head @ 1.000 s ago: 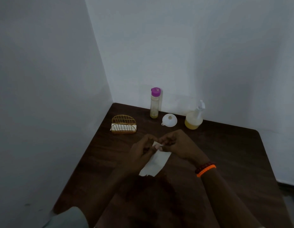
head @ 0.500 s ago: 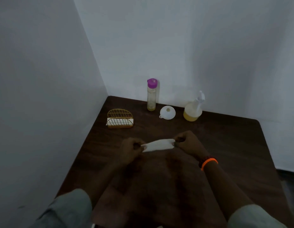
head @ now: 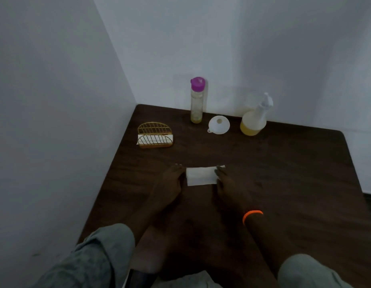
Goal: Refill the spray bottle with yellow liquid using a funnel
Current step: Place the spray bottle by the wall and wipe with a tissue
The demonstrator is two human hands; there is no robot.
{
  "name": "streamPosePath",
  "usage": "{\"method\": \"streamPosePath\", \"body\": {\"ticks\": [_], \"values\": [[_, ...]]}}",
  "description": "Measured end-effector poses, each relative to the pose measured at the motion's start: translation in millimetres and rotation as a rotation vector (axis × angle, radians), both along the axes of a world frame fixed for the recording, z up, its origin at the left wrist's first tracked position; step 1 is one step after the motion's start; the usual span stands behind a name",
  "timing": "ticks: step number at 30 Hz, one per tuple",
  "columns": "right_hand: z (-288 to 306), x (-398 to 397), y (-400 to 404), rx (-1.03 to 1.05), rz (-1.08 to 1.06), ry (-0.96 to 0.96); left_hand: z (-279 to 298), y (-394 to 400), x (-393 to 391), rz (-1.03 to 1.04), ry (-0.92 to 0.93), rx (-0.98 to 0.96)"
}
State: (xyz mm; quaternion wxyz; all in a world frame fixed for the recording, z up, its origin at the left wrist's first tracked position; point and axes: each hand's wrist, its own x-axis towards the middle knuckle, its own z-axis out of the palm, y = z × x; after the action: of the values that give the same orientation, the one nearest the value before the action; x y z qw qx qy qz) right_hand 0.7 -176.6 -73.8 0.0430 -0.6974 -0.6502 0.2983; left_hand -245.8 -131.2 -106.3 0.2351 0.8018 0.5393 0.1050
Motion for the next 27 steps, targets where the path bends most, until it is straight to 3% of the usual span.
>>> {"method": "streamPosePath", "body": {"ticks": [2, 8, 11, 12, 14, 15, 19, 27], "values": [[-9.8, -23.4, -2.3, 0.082, 0.107, -0.022, -9.2, -5.9, -13.4, 0.065, 0.024, 0.029], [-30.4, -95.7, -3.5, 0.038, 0.134, -0.12, -5.3, -36.8, -37.7, 0.098, 0.006, 0.106], [-34.1, -132.2, -9.7, 0.047, 0.223, -0.131, 15.5, -19.7, -34.6, 0.69, -0.084, -0.127], [-34.8, -142.0, -11.7, 0.046, 0.267, -0.131, 15.3, -25.7, -37.8, 0.633, -0.004, -0.043], [-37.4, -151.5, -15.6, 0.035, 0.328, -0.137, -7.4, -44.3, -57.9, 0.123, 0.138, 0.091], [-37.2, -150.2, -17.5, 0.034, 0.341, -0.142, -16.9, -49.1, -68.7, 0.014, 0.148, 0.13], [-35.5, -114.7, -25.6, 0.047, 0.294, -0.14, -15.9, -52.9, -64.1, 0.057, 0.102, 0.121], [-31.2, 13.3, -87.0, -0.002, -0.142, -0.218, -10.4, -59.7, -41.3, -0.027, 0.019, 0.081]]}}
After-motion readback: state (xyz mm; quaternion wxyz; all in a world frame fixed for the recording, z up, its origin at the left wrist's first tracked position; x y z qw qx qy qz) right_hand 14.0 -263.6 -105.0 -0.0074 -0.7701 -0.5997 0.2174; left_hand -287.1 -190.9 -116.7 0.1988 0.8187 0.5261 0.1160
